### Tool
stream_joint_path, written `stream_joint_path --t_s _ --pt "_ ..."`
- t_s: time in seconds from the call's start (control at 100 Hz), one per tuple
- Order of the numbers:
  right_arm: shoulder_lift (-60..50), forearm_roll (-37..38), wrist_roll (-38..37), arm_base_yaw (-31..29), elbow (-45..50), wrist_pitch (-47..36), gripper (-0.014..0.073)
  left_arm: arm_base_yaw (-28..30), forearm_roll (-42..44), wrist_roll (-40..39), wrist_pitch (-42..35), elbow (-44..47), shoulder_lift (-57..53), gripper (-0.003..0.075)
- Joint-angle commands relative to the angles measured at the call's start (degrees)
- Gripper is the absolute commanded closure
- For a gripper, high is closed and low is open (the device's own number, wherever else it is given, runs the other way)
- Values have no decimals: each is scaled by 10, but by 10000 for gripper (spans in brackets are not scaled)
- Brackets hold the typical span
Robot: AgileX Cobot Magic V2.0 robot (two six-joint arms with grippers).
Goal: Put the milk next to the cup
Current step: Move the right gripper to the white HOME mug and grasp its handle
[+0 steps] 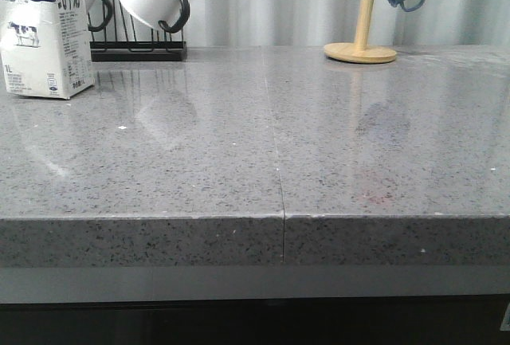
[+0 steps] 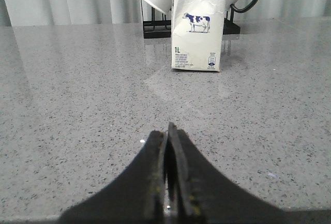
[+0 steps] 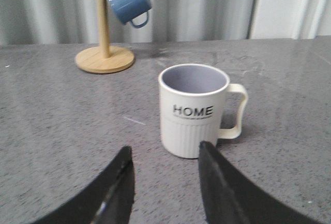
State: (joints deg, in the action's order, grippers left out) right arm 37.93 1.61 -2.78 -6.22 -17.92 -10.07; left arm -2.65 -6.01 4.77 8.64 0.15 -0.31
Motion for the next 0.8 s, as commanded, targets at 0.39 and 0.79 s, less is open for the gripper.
stream_joint_path --t_s 0.39,0.79 --pt "206 -57 9 -112 -41 -223 273 0 -5 -5 -49 24 -19 741" --pt "355 -29 8 -139 -101 -295 273 0 -5 -5 -49 24 -19 741"
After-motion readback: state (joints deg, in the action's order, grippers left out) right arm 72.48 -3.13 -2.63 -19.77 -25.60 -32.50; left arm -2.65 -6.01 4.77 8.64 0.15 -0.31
